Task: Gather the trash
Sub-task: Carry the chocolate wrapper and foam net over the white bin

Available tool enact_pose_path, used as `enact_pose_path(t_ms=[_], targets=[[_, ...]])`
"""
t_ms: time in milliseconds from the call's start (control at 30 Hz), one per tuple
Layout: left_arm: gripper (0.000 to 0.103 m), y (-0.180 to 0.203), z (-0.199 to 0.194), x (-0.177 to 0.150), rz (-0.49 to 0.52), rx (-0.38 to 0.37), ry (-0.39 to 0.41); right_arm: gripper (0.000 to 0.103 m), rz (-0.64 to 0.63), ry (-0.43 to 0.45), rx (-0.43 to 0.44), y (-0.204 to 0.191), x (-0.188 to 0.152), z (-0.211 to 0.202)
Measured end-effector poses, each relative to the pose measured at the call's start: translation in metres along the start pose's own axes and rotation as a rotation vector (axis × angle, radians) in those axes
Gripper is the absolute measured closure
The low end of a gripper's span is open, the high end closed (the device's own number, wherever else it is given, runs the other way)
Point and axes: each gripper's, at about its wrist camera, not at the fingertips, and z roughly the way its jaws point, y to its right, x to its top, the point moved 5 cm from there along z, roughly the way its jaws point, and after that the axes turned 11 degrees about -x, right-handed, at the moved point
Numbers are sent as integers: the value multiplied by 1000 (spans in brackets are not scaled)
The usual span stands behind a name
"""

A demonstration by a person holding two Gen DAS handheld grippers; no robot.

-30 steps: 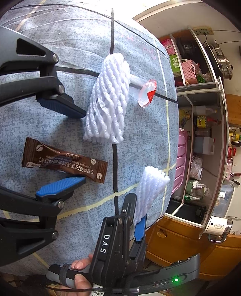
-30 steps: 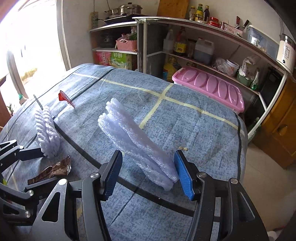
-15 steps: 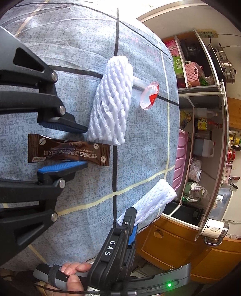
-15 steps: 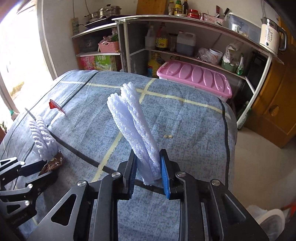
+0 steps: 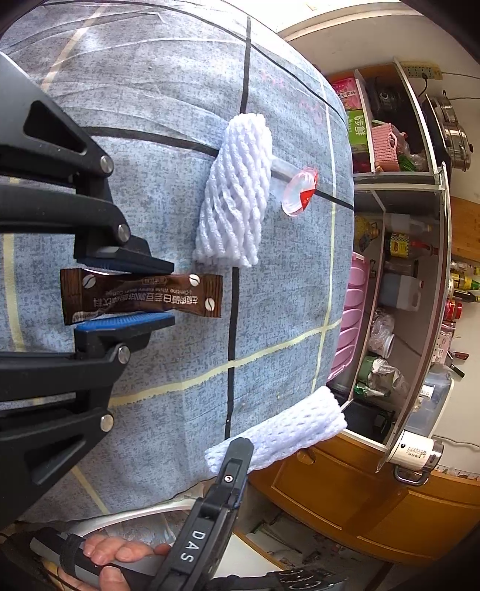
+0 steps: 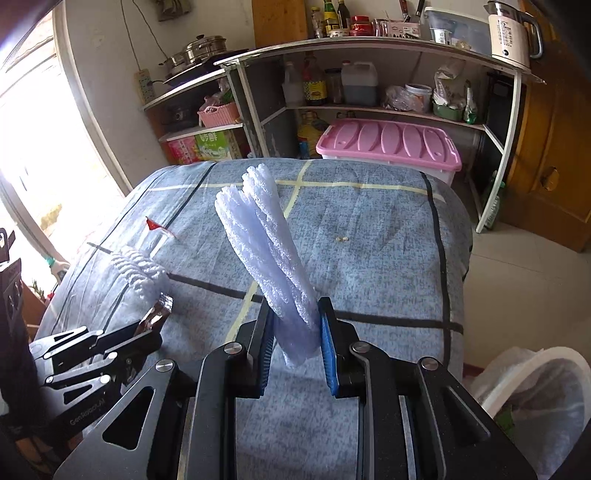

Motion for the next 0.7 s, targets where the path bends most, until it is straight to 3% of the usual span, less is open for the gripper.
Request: enact_pose_path(t_ms=[300,700], targets=[[81,21,-18,-5,24,-6,22,79,67,-7,0,15,-33,-30],[81,87,-39,-19,124,-56,49,79,128,25,-44,48,-66,-80]])
